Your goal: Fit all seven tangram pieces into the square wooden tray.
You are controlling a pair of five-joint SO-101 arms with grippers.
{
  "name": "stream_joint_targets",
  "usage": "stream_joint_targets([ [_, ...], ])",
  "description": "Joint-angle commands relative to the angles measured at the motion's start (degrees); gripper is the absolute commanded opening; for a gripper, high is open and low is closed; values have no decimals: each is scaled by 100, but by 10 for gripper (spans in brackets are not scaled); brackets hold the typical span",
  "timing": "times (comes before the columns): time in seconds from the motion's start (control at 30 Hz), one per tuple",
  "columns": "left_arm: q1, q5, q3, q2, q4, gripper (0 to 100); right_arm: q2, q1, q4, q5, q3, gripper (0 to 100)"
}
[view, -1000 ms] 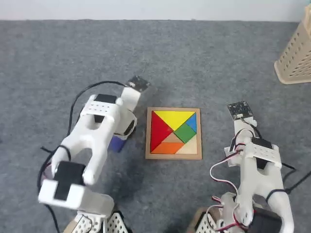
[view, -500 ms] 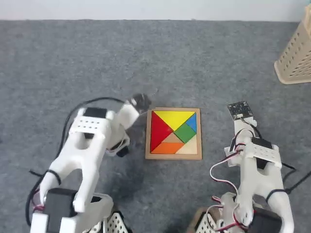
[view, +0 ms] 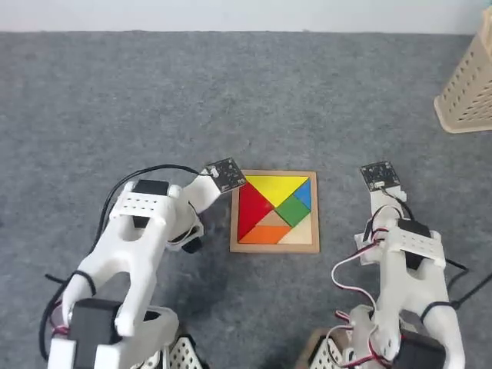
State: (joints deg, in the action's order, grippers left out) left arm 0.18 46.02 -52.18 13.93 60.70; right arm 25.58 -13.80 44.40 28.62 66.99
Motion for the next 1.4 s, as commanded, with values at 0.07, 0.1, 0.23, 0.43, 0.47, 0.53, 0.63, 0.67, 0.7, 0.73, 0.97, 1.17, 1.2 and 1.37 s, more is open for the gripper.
stream_joint_targets([
  [0.07,-281,273,40,264,-79,216,207,-136,-48,97,0,6],
  [0.1,-299,273,40,255,-97,217,207,-136,-48,97,0,6],
  [0.23,-281,246,154,-44,-220,217,207,-136,-48,97,0,6],
  [0.43,-299,35,919,-1257,-229,214,207,-136,-48,97,0,6],
  [0.47,-281,18,1024,-1424,-220,213,207,-136,-48,97,0,6],
  [0.53,-281,0,1226,-1662,-185,203,207,-136,-48,97,0,6],
  [0.63,-308,-9,1490,-1820,26,176,207,-136,-66,97,0,6],
  [0.67,-308,-9,1499,-1829,53,167,198,-136,-101,97,0,6],
  [0.7,-299,-9,1516,-1829,114,160,198,-136,-110,97,0,6],
  [0.73,-299,-18,1534,-1811,176,150,198,-136,-110,97,0,6],
  [0.97,-255,-615,2114,-1793,791,94,198,-136,-119,97,0,6],
  [1.17,-255,-642,2888,-1793,1530,72,198,-136,-119,97,9,6],
  [1.2,-255,-730,2985,-1793,1609,72,198,-136,-119,97,9,6],
  [1.37,9,-1327,3380,-1793,1890,72,198,-136,-119,97,9,6],
])
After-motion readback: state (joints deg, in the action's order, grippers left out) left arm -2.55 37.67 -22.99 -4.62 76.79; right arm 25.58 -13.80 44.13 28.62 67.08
